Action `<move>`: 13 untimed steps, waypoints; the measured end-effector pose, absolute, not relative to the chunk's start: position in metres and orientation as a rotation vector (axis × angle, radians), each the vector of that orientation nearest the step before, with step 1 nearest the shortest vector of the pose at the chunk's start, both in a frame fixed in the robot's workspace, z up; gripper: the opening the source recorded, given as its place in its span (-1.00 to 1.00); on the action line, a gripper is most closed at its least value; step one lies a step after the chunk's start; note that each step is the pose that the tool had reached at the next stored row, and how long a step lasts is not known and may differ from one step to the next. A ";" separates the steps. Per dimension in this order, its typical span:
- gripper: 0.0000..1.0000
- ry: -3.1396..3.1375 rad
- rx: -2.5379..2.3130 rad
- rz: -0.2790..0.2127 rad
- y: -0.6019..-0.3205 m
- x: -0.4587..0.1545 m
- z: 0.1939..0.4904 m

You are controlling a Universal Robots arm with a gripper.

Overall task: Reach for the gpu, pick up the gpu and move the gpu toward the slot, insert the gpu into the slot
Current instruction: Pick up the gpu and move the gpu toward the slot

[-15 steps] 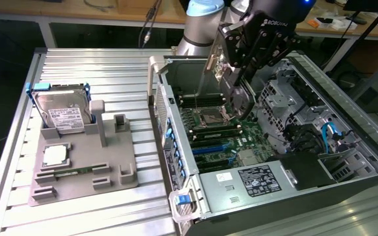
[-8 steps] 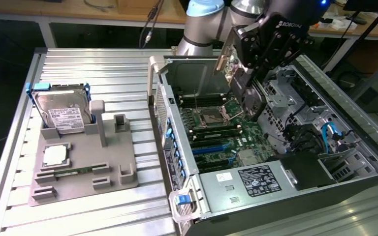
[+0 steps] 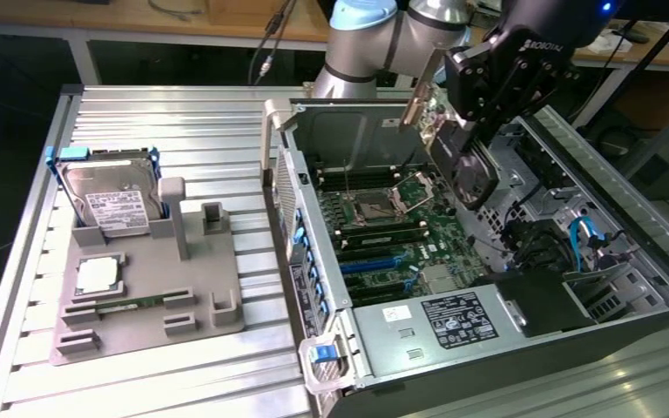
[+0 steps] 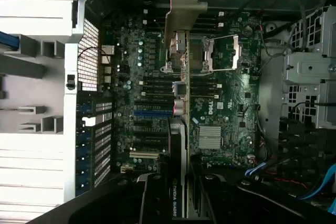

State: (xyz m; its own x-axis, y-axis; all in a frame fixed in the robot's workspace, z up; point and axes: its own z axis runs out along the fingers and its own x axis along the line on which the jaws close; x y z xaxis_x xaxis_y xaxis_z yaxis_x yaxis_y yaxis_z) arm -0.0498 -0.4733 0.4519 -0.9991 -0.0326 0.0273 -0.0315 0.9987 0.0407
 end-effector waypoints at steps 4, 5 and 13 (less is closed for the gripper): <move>-0.46 -3.113 0.050 -0.063 -0.473 -0.040 0.452; -0.46 -3.113 0.050 -0.063 -0.473 -0.038 0.452; -0.46 -3.113 0.050 -0.063 -0.473 -0.036 0.452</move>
